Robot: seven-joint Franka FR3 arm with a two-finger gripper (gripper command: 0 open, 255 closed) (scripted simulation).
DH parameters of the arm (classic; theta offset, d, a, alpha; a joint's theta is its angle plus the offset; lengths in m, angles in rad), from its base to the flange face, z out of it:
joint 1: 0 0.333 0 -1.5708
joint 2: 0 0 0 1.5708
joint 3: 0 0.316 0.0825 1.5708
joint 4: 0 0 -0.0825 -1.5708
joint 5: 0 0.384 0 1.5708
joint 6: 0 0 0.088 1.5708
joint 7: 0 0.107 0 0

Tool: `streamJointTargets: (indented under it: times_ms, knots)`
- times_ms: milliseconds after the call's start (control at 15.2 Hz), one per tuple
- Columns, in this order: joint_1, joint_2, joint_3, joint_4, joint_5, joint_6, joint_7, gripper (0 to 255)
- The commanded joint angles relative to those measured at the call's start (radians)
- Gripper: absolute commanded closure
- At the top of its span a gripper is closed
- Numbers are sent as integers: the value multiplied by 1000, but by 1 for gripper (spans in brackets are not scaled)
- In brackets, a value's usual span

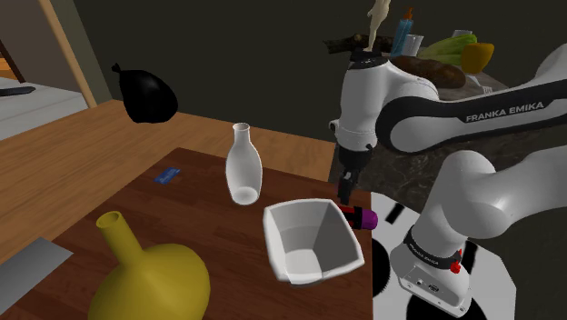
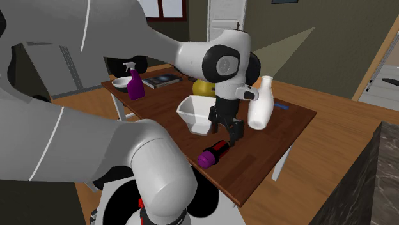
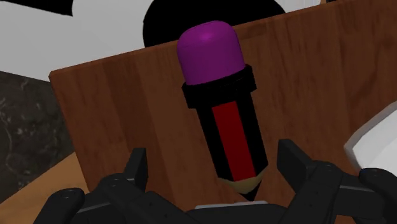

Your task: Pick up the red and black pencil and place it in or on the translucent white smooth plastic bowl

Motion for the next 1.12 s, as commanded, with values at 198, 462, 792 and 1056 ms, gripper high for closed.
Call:
streamJointTargets:
  times_ms: [198, 462, 792, 1056]
  knots:
    - [62, 17, 44, -90, 46, 79, 3, 0]
    - [67, 43, 54, -134, 58, 148, 3, 0]
    - [69, 55, 59, -150, 63, 177, 3, 0]
    - [69, 55, 59, -150, 63, 176, 3, 0]
